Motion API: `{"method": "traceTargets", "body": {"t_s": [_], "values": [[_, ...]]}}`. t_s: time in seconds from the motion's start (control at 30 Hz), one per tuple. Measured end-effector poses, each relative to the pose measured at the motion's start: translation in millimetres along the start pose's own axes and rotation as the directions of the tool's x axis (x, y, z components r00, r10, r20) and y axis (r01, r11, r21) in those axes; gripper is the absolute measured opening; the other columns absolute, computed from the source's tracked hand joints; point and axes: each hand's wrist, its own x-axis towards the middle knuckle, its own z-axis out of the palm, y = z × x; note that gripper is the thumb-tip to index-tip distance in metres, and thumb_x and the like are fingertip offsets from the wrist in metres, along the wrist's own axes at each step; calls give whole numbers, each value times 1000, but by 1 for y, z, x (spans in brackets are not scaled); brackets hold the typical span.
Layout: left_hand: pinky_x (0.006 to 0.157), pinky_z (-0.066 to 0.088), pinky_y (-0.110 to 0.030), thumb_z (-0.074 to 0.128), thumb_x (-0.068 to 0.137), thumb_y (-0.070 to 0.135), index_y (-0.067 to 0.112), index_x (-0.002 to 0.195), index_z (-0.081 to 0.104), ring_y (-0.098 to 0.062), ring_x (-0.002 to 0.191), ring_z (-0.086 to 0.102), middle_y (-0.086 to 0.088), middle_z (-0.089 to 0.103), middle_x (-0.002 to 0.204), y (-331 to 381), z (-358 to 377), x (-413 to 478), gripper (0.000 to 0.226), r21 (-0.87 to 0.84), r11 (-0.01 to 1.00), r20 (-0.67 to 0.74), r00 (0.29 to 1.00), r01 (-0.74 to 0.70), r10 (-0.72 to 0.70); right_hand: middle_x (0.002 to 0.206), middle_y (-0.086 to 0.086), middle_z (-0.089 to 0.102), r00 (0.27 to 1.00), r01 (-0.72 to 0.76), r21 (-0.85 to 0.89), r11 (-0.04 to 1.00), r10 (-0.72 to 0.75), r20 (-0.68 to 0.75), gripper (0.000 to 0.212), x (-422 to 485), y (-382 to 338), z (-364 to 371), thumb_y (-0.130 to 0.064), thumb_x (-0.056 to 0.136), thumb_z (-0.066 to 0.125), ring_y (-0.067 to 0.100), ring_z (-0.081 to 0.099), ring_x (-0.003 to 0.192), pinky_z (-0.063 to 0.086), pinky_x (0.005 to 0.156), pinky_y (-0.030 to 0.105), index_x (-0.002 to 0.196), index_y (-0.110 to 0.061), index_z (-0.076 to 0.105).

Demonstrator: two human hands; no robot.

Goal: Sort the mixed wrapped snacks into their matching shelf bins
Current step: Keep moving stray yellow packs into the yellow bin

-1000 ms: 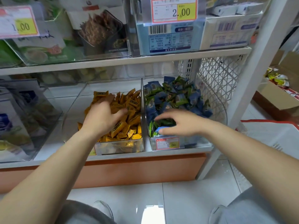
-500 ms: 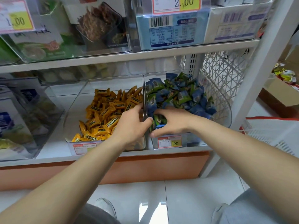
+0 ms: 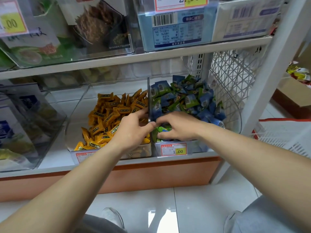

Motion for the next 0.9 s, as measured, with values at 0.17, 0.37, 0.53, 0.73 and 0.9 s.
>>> {"method": "traceTargets", "body": {"t_s": [0.17,0.37,0.53,0.73,0.9], "values": [[87,44,-15,68,91,36,33,137,57,-1,108,61,16,65,125,-5,-5,0,47,-40,999,41,999,15,-14,93,-18,59,953,12,157,988,36,-300,12,-2,14,-31,-45,88,64,8,57,86,45,69,31,96,-38,59],[85,43,-16,69,90,35,35,133,58,-4,109,59,18,65,116,-5,-7,2,45,-37,999,38,999,10,-9,116,-2,63,868,-315,36,948,303,-392,33,-5,45,-46,-45,95,56,21,58,98,49,77,36,125,-31,55],[82,40,-8,69,90,35,33,136,56,0,109,57,22,61,113,-6,-7,2,49,-31,1000,42,999,6,-5,141,8,46,879,-468,-256,846,415,-236,52,-8,31,-54,-54,89,58,38,35,132,40,101,46,137,-38,50],[98,48,-27,69,90,37,28,139,55,-6,115,58,15,65,124,-7,-8,3,53,-23,1000,57,998,18,-17,87,-11,67,975,-220,-76,972,219,-32,10,-24,2,-40,-33,93,62,15,64,85,46,67,23,98,-27,69],[101,49,-34,68,90,37,31,138,55,-8,112,59,14,66,122,-6,-8,2,50,-24,999,56,998,23,-22,118,4,68,909,-320,-274,907,376,182,34,-22,15,-33,-39,98,53,24,62,100,52,87,34,124,-21,64]]}}
